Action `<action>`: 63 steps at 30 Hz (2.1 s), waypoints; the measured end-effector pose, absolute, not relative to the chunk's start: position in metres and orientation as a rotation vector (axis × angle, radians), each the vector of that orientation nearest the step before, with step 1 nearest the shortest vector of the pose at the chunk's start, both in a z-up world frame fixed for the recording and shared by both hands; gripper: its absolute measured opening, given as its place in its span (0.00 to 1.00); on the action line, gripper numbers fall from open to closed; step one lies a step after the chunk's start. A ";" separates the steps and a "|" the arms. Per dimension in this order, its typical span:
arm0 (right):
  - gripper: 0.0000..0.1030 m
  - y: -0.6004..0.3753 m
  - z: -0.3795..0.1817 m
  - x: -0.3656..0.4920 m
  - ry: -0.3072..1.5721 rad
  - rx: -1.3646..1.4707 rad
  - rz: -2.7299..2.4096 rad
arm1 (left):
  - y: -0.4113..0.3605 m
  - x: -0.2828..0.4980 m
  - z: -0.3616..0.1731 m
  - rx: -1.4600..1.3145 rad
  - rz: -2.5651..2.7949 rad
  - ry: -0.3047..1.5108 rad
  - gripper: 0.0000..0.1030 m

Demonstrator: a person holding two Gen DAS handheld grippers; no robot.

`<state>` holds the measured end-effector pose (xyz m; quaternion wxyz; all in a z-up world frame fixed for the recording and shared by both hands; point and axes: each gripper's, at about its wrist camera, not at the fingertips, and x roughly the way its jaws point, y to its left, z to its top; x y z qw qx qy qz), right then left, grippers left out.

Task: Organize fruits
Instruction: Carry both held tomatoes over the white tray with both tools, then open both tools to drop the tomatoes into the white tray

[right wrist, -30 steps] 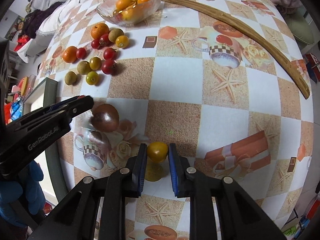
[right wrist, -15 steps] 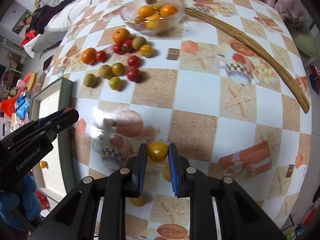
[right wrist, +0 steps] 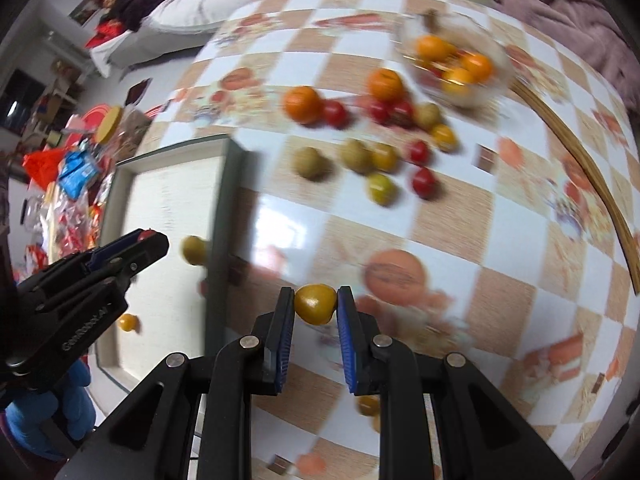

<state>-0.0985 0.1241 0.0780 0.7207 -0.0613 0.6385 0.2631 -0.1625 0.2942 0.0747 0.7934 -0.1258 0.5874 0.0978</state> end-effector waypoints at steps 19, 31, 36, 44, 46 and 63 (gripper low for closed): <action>0.23 0.265 0.053 -0.097 1.400 -0.274 0.740 | 0.386 -0.174 0.039 -0.314 0.386 1.288 0.25; 0.23 0.281 0.022 -0.090 1.457 -0.322 0.717 | 0.383 -0.176 0.023 -0.267 0.380 1.347 0.26; 0.38 0.286 0.020 -0.091 1.459 -0.329 0.732 | 0.386 -0.183 0.029 -0.240 0.418 1.306 0.74; 0.80 0.287 0.042 -0.091 1.421 -0.247 0.772 | 0.384 -0.185 0.031 -0.234 0.407 1.323 0.74; 0.80 0.282 0.051 -0.089 1.407 -0.213 0.770 | 0.381 -0.185 0.033 -0.224 0.405 1.322 0.74; 0.80 0.128 0.066 -0.078 1.425 -0.092 0.504 | 0.299 -0.175 0.070 -0.142 0.239 1.297 0.74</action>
